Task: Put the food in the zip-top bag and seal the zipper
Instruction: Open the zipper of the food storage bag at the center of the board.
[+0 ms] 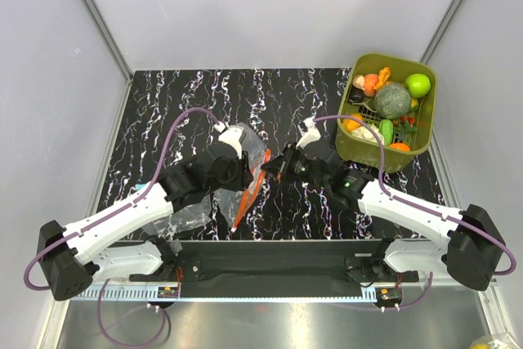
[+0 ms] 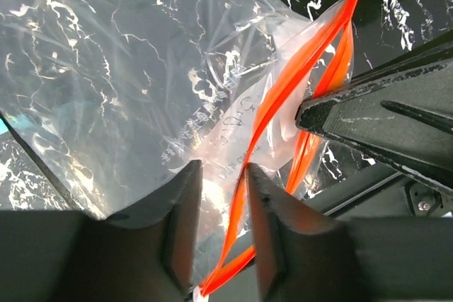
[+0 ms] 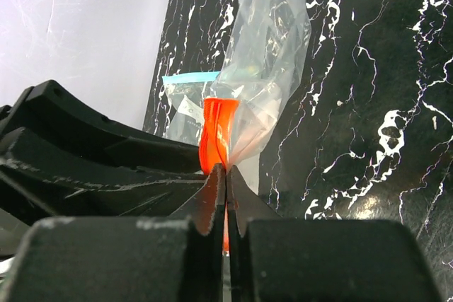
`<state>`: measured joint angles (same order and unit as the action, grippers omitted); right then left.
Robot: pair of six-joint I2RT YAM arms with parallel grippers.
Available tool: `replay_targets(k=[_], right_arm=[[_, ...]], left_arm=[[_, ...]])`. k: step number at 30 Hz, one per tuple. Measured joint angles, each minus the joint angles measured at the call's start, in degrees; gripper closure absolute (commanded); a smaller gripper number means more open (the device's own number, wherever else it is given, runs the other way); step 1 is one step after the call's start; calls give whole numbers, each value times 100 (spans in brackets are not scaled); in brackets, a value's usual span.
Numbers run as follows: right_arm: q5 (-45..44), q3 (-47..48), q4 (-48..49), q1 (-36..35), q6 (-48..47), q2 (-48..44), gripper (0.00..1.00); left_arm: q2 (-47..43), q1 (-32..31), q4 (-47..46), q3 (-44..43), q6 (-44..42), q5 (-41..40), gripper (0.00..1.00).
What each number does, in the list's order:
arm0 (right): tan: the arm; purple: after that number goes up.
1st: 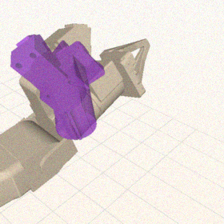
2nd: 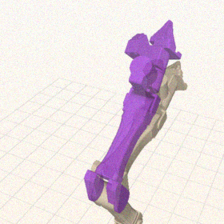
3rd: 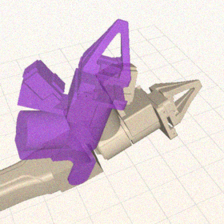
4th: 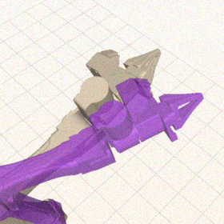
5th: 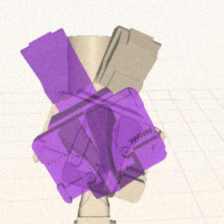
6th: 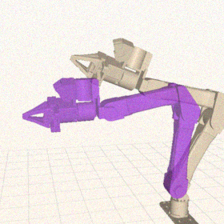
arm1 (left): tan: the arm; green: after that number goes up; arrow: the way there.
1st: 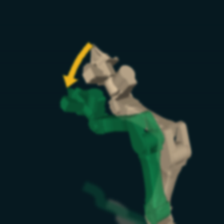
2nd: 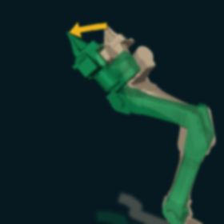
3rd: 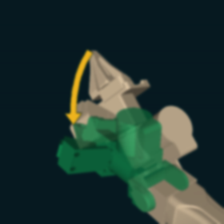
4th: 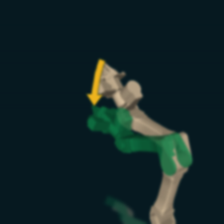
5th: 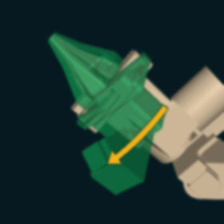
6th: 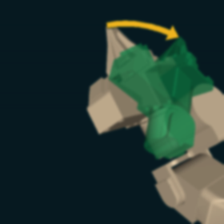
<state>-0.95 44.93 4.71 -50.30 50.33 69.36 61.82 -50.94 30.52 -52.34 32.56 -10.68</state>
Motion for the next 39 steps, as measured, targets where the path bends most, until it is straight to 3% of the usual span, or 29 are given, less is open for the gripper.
replay_targets(k=[2,3,5,7,10,11,15,20,23,28,34,35,36,39], right_arm=[[4,-7,0,0,0,0,100],[4,-7,0,0,0,0,100],[11,-11,0,0,0,2,100],[7,-17,-13,0,2,2,100],[-61,-17,-101,0,9,2,86],[-131,-17,-170,-2,13,2,71],[-385,-17,-575,-2,39,2,36],[-459,-83,-804,-2,9,15,22],[-433,-79,-793,-35,44,256,20],[-573,-68,-870,-372,48,739,23],[-1021,63,-999,-481,31,841,51],[-1080,63,-964,-481,24,841,56],[-1147,63,-938,-481,-2,841,75],[-1502,96,-949,-483,-44,841,100]], left_arm=[[74,0,-48,0,2,39,75],[131,0,-74,0,9,70,88],[247,-2,-140,0,22,179,100],[330,-22,-221,0,-2,264,100],[380,-85,-258,0,-15,273,100],[391,-96,-247,-9,-24,249,100],[474,-118,74,-221,-125,39,100],[730,-118,605,-892,-229,-332,100],[898,-162,776,-1250,-269,-529,100],[1370,-330,1019,-1692,-275,-782,100],[1703,-483,1478,-2098,-297,-839,100],[1709,-487,1521,-2181,-304,-831,100],[1709,-487,1569,-2260,-317,-817,100],[1709,-485,1738,-2463,-350,-822,100]])
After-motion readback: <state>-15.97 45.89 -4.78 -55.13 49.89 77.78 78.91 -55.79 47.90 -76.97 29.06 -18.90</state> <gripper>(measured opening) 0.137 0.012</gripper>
